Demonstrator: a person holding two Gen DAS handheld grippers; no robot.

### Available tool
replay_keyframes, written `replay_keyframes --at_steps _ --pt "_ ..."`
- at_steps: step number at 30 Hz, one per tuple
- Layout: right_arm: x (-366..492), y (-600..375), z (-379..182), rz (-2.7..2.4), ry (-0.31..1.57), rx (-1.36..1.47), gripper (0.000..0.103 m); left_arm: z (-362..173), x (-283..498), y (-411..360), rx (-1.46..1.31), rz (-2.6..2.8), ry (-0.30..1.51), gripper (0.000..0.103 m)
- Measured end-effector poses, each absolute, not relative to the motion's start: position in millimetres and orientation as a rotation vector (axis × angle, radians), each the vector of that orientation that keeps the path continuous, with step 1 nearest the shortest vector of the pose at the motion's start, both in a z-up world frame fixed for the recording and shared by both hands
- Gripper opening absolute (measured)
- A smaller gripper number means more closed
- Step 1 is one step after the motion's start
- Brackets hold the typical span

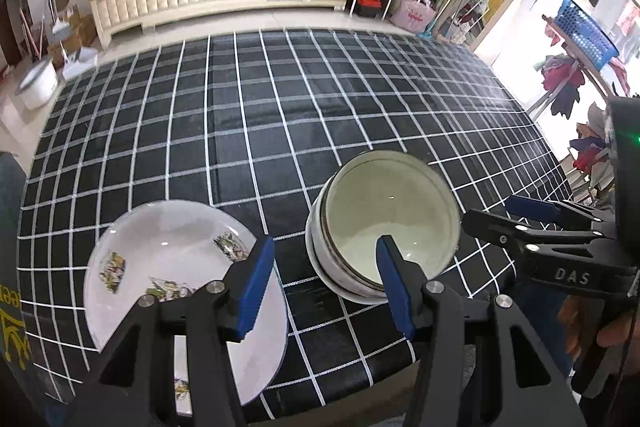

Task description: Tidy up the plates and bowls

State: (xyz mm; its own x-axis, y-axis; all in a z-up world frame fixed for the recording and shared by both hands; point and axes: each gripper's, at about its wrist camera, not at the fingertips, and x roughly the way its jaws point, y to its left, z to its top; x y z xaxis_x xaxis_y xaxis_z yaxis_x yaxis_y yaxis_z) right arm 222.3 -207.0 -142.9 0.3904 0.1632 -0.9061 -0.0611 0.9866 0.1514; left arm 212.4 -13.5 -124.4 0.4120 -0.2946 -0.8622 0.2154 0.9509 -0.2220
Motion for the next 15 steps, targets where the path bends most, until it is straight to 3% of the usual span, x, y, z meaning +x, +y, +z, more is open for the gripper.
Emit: replay_keyframes --at_steps 15 --pt "247.0 -199.2 -175.4 0.215 1.286 0.245 0.085 -171.3 239.3 -30.7 -0.118 -0.468 1.272 0.050"
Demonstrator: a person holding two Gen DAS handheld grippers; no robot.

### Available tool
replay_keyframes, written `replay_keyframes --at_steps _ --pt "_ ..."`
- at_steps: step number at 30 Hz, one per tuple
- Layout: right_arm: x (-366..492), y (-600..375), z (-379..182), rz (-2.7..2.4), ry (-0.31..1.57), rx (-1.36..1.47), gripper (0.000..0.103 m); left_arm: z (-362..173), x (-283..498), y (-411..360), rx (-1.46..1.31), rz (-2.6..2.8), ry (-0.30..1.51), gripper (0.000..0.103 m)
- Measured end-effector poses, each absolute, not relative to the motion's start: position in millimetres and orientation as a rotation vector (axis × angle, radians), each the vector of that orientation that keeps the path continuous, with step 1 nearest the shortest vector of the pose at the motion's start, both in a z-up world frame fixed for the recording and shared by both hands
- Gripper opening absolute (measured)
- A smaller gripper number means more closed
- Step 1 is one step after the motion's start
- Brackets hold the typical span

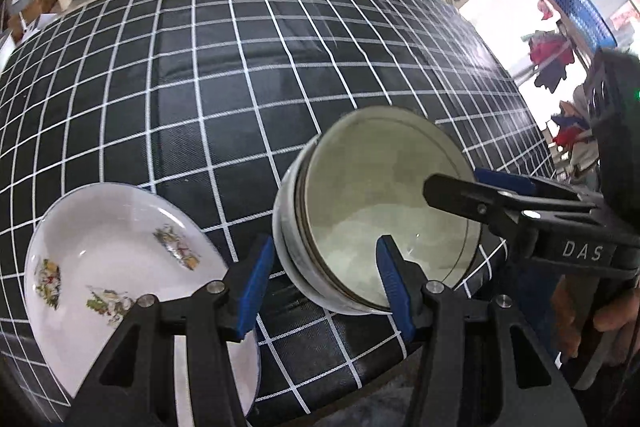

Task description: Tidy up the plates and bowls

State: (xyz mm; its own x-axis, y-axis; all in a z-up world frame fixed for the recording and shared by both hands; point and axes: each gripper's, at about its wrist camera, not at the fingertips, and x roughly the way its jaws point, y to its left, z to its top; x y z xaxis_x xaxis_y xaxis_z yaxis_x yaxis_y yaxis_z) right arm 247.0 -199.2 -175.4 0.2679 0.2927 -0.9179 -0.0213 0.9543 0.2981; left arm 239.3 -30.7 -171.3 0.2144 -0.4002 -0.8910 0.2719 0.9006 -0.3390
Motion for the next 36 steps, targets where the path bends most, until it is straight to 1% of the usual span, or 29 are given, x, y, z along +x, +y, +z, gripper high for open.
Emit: replay_keyframes --at_steps 4,13,20,24,27,28,29,31,36 --pt "248.4 -199.3 -183.4 0.221 1.312 0.259 0.081 -181.4 241.4 -28.5 -0.119 -0.479 1.280 0.051" --pt "248.6 -206.4 -194.7 0.217 1.337 0.256 0.079 -187.1 252.2 -13.2 -0.122 -0.490 1.284 0.051" --pt "250.1 -217.0 -208.5 0.286 1.389 0.385 0.069 -203.6 259.6 -19.6 -0.162 -0.519 1.372 0.051" --pt "249.9 -224.3 -215.8 0.308 1.419 0.481 0.066 -201.2 257.2 -23.0 -0.155 -0.521 1.361 0.051" --pt "247.0 -228.1 -215.9 0.303 1.420 0.501 0.065 -199.7 254.9 -24.2 -0.153 -0.526 1.356 0.051" --pt "245.5 -230.1 -216.8 0.304 1.421 0.520 0.063 -199.9 254.6 -27.6 -0.148 -0.526 1.353 0.051" --pt "247.2 -230.4 -217.0 0.311 1.422 0.538 0.057 -199.6 253.6 -27.4 -0.146 -0.523 1.352 0.051" --pt "245.2 -232.3 -217.5 0.312 1.429 0.571 0.058 -199.4 254.9 -33.4 -0.139 -0.515 1.356 0.051" --pt "237.8 -225.3 -210.2 0.275 1.394 0.517 0.059 -196.0 251.8 -49.1 -0.100 -0.487 1.353 0.054"
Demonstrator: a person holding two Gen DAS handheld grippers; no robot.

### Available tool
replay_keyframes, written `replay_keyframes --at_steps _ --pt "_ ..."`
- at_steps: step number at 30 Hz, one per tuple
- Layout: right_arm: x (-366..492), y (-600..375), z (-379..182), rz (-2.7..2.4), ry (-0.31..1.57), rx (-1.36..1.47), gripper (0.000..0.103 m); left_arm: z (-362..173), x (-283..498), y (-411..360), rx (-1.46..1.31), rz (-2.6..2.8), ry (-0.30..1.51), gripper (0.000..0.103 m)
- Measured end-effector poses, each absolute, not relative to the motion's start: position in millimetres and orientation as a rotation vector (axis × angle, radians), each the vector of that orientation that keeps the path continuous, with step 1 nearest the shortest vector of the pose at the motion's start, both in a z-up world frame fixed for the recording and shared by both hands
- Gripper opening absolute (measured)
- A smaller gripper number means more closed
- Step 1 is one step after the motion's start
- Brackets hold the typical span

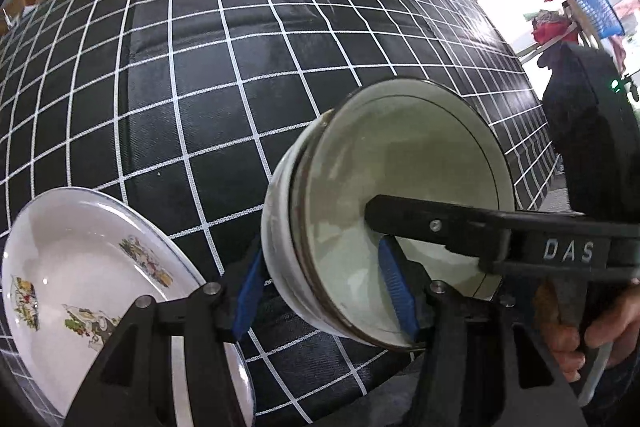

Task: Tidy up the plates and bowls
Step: 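Lift the bowl stack onto the plate stack and open the left tool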

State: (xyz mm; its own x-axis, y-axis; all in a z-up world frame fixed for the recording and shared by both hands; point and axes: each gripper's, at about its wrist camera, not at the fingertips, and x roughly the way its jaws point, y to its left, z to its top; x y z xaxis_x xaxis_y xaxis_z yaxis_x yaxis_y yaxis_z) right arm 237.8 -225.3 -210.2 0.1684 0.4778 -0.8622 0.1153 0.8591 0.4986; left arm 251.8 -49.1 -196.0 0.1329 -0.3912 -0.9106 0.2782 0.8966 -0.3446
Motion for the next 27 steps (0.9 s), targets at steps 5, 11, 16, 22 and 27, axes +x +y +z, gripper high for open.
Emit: replay_keyframes --at_steps 5,11,16,22,27 --pt "230.2 -223.5 -206.4 0.282 1.378 0.491 0.059 -195.3 246.8 -54.9 -0.113 -0.470 1.348 0.054" --pt "223.0 -216.7 -190.1 0.292 1.342 0.466 0.059 -194.2 239.0 -62.7 -0.103 -0.467 1.344 0.054" --pt "225.1 -202.1 -166.5 0.304 1.316 0.448 0.059 -177.4 230.2 -61.8 -0.099 -0.459 1.308 0.054" --pt "230.7 -168.7 -141.4 0.341 1.308 0.431 0.059 -147.5 223.8 -49.0 -0.115 -0.423 1.249 0.054" --pt "237.8 -126.9 -129.3 0.399 1.317 0.387 0.059 -128.0 218.9 -18.0 -0.151 -0.360 1.206 0.054"
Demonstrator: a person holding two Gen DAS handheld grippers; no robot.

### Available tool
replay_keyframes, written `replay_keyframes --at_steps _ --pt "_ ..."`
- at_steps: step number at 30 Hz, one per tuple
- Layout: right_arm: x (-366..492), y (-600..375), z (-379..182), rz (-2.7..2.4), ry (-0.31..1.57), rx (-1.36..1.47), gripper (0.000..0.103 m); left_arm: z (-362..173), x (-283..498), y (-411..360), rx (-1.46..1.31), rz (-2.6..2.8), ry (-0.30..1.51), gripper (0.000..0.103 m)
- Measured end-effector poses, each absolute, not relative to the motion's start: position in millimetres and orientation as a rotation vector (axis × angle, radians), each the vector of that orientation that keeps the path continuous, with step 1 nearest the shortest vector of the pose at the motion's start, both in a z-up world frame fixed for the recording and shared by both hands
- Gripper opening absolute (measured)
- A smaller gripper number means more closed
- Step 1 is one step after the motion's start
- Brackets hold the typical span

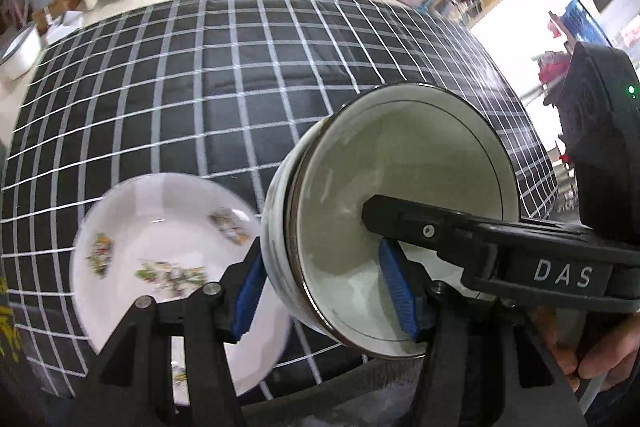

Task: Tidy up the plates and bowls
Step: 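Lift the bowl stack onto the plate stack and open the left tool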

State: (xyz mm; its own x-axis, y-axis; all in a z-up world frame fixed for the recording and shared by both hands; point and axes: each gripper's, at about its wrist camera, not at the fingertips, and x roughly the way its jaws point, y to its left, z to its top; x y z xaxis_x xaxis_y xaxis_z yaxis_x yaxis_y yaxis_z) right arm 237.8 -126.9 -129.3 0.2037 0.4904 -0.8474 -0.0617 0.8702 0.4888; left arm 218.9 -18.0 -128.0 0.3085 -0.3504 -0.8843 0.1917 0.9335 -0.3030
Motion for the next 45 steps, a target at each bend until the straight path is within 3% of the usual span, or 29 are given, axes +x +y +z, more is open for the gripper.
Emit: replay_keyframes --at_steps 15,38,45 --pt "251.7 -39.7 -168.5 0.484 1.450 0.296 0.059 -146.7 203.0 81.1 -0.285 -0.172 1.222 0.054" --pt "255.9 -50.0 -185.9 0.468 1.489 0.324 0.060 -173.8 209.1 95.3 -0.303 -0.185 1.249 0.054" --pt "250.6 -47.6 -172.7 0.460 1.422 0.227 0.061 -174.4 206.7 97.5 -0.297 -0.147 1.244 0.065"
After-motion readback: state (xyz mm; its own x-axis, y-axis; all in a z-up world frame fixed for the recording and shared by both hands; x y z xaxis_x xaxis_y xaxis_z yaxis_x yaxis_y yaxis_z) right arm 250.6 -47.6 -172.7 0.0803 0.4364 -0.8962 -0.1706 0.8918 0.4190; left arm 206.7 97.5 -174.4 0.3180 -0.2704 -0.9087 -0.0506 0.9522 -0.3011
